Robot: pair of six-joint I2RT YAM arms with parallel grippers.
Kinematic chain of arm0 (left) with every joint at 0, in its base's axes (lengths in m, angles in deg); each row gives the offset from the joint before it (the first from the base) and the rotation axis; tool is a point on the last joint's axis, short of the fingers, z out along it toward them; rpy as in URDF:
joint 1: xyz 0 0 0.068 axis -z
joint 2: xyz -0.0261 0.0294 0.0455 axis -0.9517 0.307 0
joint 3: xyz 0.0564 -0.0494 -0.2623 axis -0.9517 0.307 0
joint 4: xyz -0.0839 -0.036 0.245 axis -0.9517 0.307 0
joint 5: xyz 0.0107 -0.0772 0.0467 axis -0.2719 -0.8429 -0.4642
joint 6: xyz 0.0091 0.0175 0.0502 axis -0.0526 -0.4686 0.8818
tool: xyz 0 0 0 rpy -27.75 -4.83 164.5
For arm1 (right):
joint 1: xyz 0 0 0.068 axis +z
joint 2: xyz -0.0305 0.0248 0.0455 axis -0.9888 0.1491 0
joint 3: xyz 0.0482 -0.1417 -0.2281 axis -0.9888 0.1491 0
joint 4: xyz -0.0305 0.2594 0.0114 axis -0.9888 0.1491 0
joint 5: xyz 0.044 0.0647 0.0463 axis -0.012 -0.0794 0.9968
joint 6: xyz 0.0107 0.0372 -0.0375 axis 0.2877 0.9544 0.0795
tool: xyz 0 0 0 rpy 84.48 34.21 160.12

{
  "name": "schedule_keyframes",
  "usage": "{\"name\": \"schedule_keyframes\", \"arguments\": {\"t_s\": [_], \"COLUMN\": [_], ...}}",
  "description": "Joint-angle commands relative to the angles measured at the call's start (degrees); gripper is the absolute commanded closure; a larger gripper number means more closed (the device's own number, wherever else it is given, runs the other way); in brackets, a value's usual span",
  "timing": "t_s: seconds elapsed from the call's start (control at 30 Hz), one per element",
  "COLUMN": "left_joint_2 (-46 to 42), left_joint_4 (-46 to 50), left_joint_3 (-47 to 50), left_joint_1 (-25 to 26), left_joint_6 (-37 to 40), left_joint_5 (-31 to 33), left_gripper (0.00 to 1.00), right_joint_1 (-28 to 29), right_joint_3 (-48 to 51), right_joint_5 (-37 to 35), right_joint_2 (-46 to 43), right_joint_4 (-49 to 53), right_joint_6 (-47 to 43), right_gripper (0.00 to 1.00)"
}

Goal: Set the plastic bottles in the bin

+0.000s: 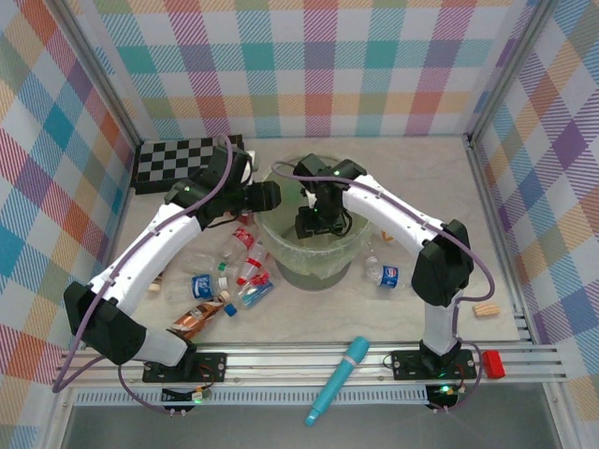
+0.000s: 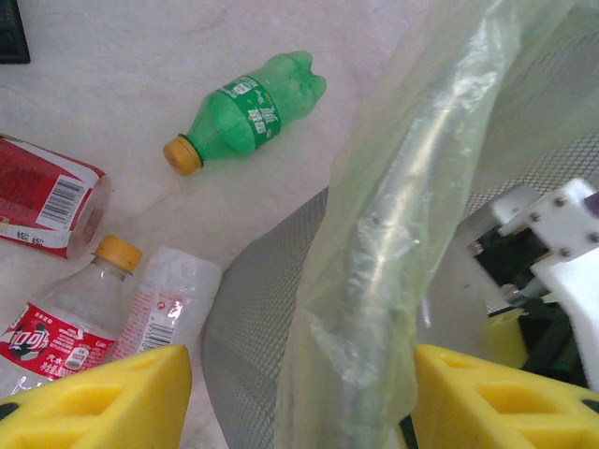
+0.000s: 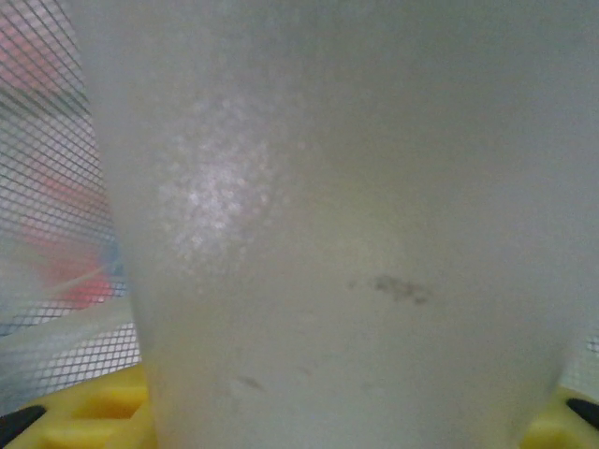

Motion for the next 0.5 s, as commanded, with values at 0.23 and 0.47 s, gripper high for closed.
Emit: {"name": "schedule_keyframes", "arguments": {"t_s": [0.23, 0.47], "left_joint_2": [1.7, 1.7], "left_joint_4": [1.9, 1.7], "left_joint_3": [-0.1, -0.4], "left_joint_1": [1.0, 1.0], "left_joint_6": [1.0, 0.9], "left_joint_5": [2.1, 2.4], "left_gripper": [0.39, 0.39], "right_joint_1": [0.2, 0.1], "right_joint_3": [5.3, 1.5], "right_joint_5": [2.1, 1.1], "right_joint_2": [-0.5, -3.3], "right_joint_4": [-4.8, -0.7], "right_joint_6": [4.0, 2.8], "right_gripper": [0.33, 0.13]}}
